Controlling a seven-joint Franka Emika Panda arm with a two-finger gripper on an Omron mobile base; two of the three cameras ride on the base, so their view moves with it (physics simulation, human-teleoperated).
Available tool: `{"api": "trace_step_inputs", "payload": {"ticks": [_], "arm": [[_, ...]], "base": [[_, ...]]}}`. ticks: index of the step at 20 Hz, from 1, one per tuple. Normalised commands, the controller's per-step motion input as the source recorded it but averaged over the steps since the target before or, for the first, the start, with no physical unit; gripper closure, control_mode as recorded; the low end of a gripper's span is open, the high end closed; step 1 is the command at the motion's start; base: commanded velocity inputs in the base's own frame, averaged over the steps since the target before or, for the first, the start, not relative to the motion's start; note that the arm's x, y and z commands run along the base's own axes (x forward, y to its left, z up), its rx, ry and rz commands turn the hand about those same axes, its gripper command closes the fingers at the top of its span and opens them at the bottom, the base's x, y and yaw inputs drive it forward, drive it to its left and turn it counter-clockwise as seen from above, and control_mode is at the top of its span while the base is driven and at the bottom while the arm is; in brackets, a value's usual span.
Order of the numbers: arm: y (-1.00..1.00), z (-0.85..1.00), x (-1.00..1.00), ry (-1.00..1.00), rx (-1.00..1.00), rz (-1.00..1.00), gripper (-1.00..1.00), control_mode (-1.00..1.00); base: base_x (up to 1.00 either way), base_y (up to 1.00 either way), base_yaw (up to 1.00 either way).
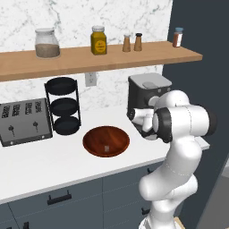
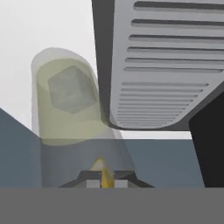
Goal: Grab a lemon wedge from the fridge and one ice cube from the ice bowl, and put them in the glass of lemonade.
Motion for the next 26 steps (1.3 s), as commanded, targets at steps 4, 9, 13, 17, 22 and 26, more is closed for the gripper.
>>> {"api": "trace_step_inputs", "payload": {"ticks": [4, 9, 13, 17, 22, 26], "arm": [[0.0, -0.26, -0.13, -0.06, -0.02, 0.0, -1.0, -1.0], [0.0, -0.21, -0.16, -0.03, -0.01, 0.0, -1.0, -1.0], [0.0, -0.21, -0.21, -0.03, -0.01, 0.0, -1.0, -1.0], [0.0, -0.21, -0.21, -0.01, -0.01, 0.0, -1.0, -1.0], [0.0, -0.26, -0.16, 0.0, -0.02, 0.0, -1.0, -1.0], [0.02, -0.31, -0.09, 0.0, -0.05, 0.0, -1.0, -1.0]], "base": [[0.0, 0.0, 0.0], [0.0, 0.0, 0.0], [0.0, 0.0, 0.0], [0.0, 0.0, 0.0], [0.0, 0.0, 0.0], [0.0, 0.0, 0.0]]}}
